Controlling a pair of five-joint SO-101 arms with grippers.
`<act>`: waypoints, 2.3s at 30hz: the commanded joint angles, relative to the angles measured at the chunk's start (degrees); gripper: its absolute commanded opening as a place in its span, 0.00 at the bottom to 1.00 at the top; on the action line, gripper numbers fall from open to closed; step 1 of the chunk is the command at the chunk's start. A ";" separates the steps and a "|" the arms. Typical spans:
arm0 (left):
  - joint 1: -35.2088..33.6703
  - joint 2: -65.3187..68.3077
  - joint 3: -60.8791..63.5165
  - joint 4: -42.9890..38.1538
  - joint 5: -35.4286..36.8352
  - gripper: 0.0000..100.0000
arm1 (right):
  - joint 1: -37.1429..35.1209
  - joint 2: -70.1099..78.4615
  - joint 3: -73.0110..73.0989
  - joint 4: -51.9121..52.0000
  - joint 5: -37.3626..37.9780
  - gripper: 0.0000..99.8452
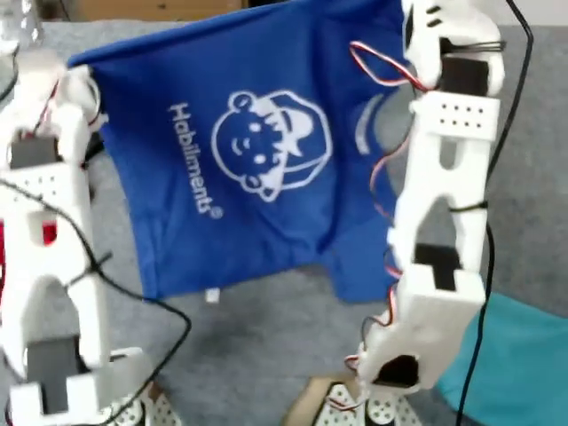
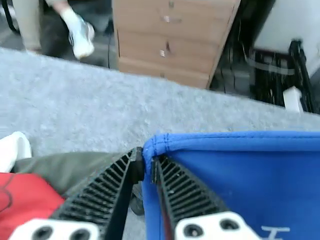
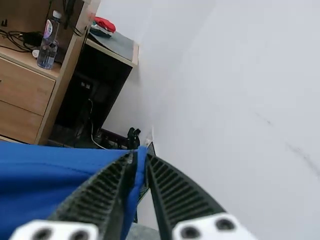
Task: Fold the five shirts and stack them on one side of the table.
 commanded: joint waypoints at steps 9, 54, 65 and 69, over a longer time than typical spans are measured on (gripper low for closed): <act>1.93 9.10 -38.95 36.13 -1.23 0.02 | 2.33 0.22 -20.97 32.79 0.53 0.00; 4.13 -13.32 12.31 23.82 -10.20 0.02 | 7.25 -9.98 1.71 61.10 18.46 0.00; 4.04 1.89 5.98 -10.46 4.22 0.02 | 1.10 2.86 1.19 25.85 -2.90 0.00; 3.96 5.93 2.20 -15.47 4.40 0.02 | 0.66 4.09 1.19 15.82 -7.30 0.00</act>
